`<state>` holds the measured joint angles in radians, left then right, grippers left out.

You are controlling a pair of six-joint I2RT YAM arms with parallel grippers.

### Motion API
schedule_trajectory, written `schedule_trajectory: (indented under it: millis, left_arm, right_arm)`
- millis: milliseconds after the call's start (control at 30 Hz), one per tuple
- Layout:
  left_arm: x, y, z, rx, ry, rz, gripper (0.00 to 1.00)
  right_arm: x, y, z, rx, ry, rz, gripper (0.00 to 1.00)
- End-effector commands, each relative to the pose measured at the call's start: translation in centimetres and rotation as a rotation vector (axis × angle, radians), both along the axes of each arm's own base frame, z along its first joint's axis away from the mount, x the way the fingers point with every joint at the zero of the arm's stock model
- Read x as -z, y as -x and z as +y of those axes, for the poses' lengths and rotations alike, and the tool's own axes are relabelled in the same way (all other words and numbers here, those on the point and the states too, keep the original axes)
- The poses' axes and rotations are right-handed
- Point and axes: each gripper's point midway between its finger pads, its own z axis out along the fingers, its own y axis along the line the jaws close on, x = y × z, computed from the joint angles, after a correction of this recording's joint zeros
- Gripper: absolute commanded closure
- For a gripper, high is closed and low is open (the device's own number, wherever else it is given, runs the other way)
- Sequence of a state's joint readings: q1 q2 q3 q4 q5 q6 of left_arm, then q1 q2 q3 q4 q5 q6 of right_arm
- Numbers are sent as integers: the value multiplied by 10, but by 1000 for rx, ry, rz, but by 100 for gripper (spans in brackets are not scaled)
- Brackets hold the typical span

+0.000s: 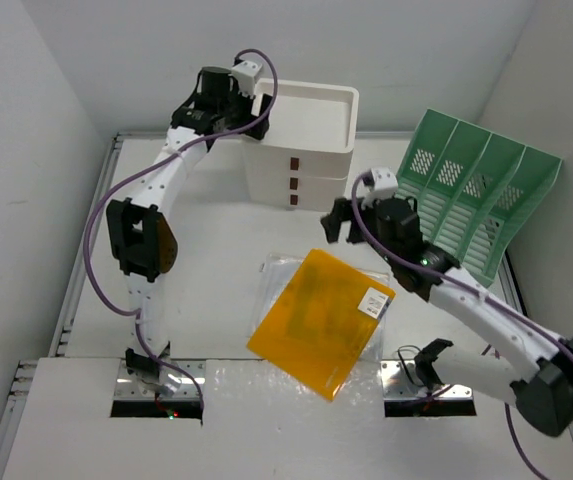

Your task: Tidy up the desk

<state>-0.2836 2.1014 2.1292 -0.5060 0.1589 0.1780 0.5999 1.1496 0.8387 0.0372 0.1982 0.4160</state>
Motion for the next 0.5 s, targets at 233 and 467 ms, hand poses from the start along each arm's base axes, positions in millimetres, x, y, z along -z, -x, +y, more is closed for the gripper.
schedule_trajectory:
  millis: [233,467]
  left_arm:
    - [-146,75,-6,150,34,-241,3]
    - [-44,294,-99,726,-386,-148,41]
  right_arm:
    - [142,112,-107,249,51,435,10]
    - [145,106,-129,295,25,441,18]
